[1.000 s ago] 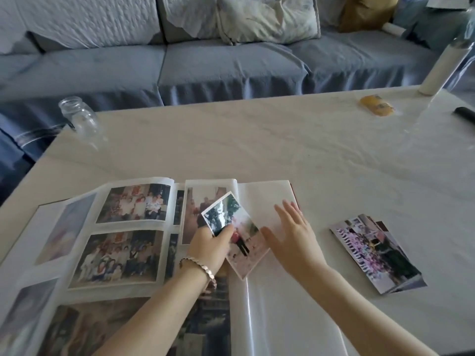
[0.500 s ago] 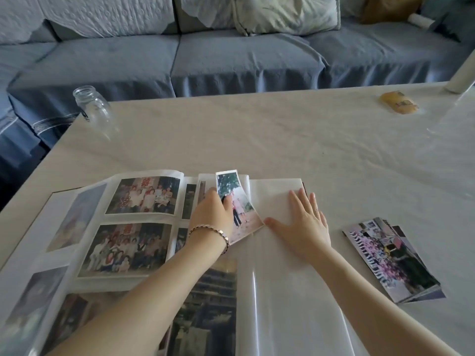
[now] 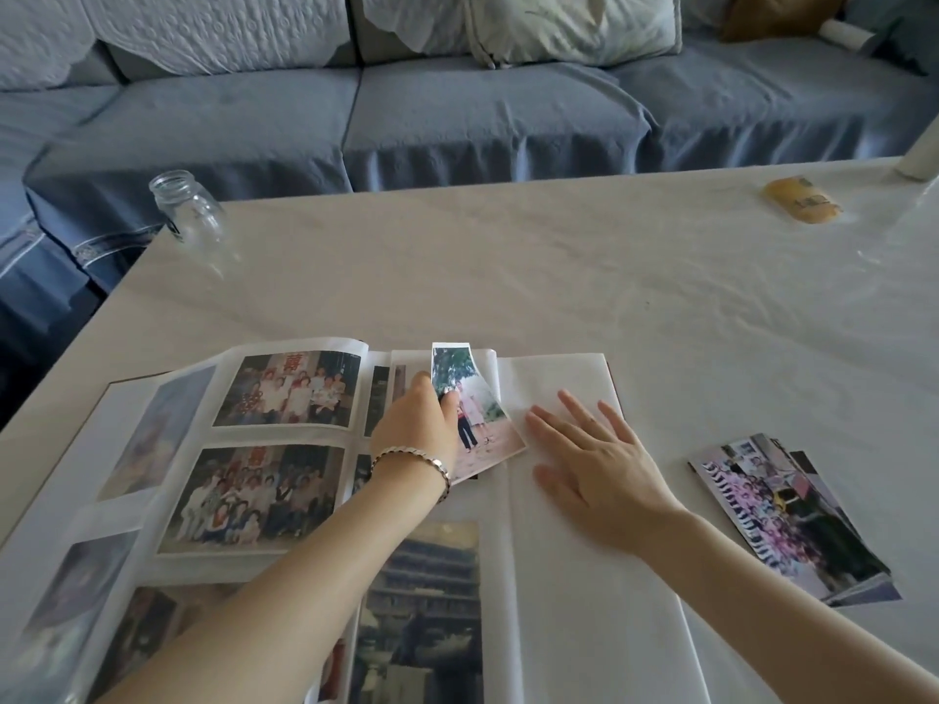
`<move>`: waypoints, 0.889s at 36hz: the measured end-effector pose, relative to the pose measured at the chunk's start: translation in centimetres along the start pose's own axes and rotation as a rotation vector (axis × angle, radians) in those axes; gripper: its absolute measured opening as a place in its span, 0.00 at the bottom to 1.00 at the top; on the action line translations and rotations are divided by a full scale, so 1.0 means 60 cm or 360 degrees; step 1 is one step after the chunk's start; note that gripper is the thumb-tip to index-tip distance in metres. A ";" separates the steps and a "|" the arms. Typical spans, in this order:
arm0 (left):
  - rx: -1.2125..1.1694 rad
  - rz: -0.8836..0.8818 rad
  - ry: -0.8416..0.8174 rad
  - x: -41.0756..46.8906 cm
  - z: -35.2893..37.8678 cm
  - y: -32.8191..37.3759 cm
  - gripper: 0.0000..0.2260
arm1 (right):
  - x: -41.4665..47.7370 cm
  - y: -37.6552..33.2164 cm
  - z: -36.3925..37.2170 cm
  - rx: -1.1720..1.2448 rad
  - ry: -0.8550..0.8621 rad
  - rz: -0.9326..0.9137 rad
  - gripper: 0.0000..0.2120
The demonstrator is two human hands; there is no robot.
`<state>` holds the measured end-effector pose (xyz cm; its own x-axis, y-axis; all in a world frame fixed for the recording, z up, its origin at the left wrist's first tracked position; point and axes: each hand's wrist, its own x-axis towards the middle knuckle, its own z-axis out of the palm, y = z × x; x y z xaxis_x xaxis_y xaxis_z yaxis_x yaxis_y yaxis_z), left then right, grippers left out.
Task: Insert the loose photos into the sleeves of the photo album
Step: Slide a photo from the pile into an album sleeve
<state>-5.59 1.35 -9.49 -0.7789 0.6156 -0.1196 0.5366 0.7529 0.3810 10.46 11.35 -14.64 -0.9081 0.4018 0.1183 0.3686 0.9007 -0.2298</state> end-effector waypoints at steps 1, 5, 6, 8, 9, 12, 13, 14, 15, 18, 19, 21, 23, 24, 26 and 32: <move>0.0019 -0.0004 -0.0009 0.000 -0.001 -0.002 0.12 | -0.002 0.000 0.000 0.0016 -0.0005 0.0032 0.28; 0.0085 0.0056 -0.0047 0.003 -0.004 -0.004 0.12 | -0.007 -0.002 0.004 0.0022 0.0031 0.0179 0.31; 0.0093 0.0077 -0.0057 0.004 -0.005 -0.002 0.13 | -0.008 -0.004 0.003 -0.0011 0.0055 0.0210 0.30; 0.0122 0.0117 -0.0062 0.005 -0.006 0.001 0.13 | -0.008 -0.007 0.004 -0.0117 0.0110 0.0249 0.27; 0.0142 0.0130 -0.0059 0.005 -0.007 0.003 0.13 | -0.008 -0.008 0.004 -0.0176 0.0120 0.0259 0.27; 0.0165 0.0133 -0.0059 0.007 -0.009 0.006 0.12 | -0.005 -0.008 0.004 -0.0242 0.0166 0.0245 0.28; 0.0155 0.0124 -0.0063 0.008 -0.009 0.006 0.12 | -0.003 -0.007 0.004 -0.0222 0.0181 0.0224 0.27; 0.0141 0.0112 -0.0067 0.008 -0.009 0.005 0.12 | 0.000 -0.006 0.004 -0.0202 0.0186 0.0205 0.26; 0.0127 0.0098 -0.0069 0.009 -0.009 0.004 0.13 | 0.005 -0.004 0.001 -0.0180 0.0182 0.0180 0.26; 0.0079 0.0068 -0.0053 0.008 -0.009 -0.003 0.12 | 0.034 0.002 -0.028 -0.0044 0.0025 0.0069 0.23; 0.0057 0.0062 -0.0047 0.008 -0.008 -0.005 0.11 | 0.046 0.005 -0.044 -0.0024 -0.0104 0.0028 0.21; 0.0024 0.0044 -0.0038 0.008 -0.007 -0.008 0.11 | 0.073 0.015 -0.063 -0.0108 -0.0372 -0.0108 0.20; 0.0016 0.0032 -0.0030 0.009 -0.006 -0.009 0.12 | 0.097 0.016 -0.076 -0.0184 -0.0547 -0.0191 0.23; 0.0028 0.0029 -0.0027 0.008 -0.005 -0.009 0.13 | 0.105 0.016 -0.078 -0.0212 -0.0589 -0.0216 0.26; 0.0077 0.0037 -0.0013 0.006 -0.002 -0.009 0.13 | 0.117 0.013 -0.080 -0.0266 -0.0638 -0.0304 0.29; 0.0097 0.0071 0.0001 0.006 0.000 -0.011 0.14 | 0.127 0.020 -0.061 -0.0282 -0.0539 -0.0503 0.24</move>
<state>-6.20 1.08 -9.79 -0.7541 0.6486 -0.1033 0.5893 0.7377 0.3295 4.72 16.11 -10.49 -0.9837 0.0548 -0.1715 0.0663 0.9959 -0.0622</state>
